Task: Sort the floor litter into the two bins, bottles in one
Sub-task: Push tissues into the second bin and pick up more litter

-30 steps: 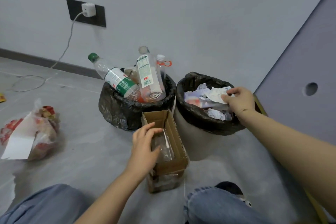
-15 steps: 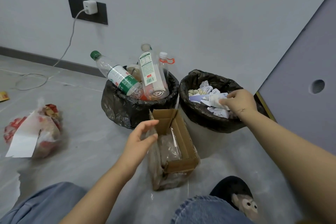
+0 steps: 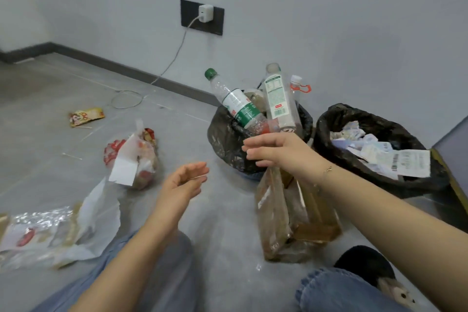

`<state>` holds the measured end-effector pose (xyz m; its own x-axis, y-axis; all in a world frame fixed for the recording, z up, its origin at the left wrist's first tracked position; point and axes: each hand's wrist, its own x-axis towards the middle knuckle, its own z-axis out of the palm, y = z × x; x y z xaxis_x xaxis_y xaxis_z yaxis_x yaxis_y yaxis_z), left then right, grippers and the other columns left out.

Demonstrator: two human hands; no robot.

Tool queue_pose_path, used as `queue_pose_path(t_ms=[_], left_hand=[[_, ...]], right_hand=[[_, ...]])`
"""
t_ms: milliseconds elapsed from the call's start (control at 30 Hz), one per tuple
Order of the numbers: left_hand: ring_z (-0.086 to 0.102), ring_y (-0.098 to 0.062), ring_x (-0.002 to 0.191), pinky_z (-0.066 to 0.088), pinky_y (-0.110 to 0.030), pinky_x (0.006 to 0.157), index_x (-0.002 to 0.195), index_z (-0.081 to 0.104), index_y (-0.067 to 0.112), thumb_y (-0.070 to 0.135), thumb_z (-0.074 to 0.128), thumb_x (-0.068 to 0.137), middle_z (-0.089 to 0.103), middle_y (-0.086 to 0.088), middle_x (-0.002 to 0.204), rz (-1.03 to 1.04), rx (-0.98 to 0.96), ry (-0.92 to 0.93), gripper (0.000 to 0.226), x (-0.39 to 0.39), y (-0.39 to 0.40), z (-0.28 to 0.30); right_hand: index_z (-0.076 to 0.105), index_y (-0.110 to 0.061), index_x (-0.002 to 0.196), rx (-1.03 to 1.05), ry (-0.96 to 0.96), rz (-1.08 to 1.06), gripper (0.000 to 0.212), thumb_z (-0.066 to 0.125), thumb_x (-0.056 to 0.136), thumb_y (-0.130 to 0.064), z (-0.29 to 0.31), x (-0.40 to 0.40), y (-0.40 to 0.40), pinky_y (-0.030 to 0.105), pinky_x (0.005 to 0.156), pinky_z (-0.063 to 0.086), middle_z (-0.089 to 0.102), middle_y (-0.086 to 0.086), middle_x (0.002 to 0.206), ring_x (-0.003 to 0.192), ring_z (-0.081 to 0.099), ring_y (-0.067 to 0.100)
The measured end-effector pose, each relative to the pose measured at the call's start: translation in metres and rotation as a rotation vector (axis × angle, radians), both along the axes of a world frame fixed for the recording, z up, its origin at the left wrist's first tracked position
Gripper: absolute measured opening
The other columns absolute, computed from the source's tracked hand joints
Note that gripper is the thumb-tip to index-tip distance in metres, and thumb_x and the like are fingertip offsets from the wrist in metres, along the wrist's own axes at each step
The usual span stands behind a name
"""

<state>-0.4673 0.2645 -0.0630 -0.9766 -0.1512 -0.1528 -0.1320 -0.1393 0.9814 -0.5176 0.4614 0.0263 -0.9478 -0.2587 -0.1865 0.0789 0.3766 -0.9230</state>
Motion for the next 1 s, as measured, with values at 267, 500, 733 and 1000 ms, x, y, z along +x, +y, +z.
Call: queue_pose_path(t_ms=[267, 500, 733, 1000], left_hand=[[0.061, -0.016, 0.102, 0.049, -0.025, 0.087, 0.100, 0.064, 0.022, -0.006, 0.058, 0.085, 0.066, 0.002, 0.107, 0.240, -0.336, -0.010, 0.033, -0.007, -0.105, -0.031], [0.041, -0.032, 0.126, 0.036, -0.040, 0.103, 0.133, 0.048, 0.011, 0.026, 0.069, 0.082, 0.046, -0.015, 0.135, 0.250, -0.983, -0.249, 0.058, -0.094, -0.171, -0.062], [0.052, -0.027, 0.117, 0.041, -0.040, 0.094, 0.127, 0.056, 0.024, 0.087, 0.047, 0.064, 0.057, -0.001, 0.125, -0.099, -1.117, -0.561, 0.089, -0.159, -0.162, -0.073], [0.054, -0.029, 0.066, 0.040, -0.027, 0.055, 0.055, 0.054, 0.011, 0.040, 0.048, 0.087, 0.055, -0.007, 0.059, 0.162, -0.921, -0.364, 0.044, -0.143, -0.141, -0.093]], right_hand=[[0.069, -0.010, 0.106, 0.003, -0.109, 0.086, 0.023, 0.065, 0.085, -0.004, -0.053, -0.012, -0.101, 0.021, 0.077, 0.051, 0.069, 0.006, 0.107, 0.095, 0.061, 0.012], [0.068, -0.005, 0.100, 0.014, -0.142, 0.037, 0.017, 0.059, 0.087, 0.002, -0.098, -0.029, -0.136, 0.004, 0.059, 0.041, 0.065, 0.008, 0.094, 0.071, 0.055, 0.004], [0.067, -0.019, 0.082, -0.013, -0.237, -0.018, 0.020, 0.060, 0.086, -0.002, -0.120, -0.038, -0.131, 0.012, 0.060, 0.043, 0.069, 0.007, 0.092, 0.074, 0.058, 0.007], [0.068, -0.015, 0.086, -0.056, -0.251, -0.097, 0.017, 0.058, 0.087, -0.001, -0.125, -0.035, -0.115, 0.018, 0.061, 0.042, 0.069, 0.008, 0.091, 0.075, 0.057, 0.009]])
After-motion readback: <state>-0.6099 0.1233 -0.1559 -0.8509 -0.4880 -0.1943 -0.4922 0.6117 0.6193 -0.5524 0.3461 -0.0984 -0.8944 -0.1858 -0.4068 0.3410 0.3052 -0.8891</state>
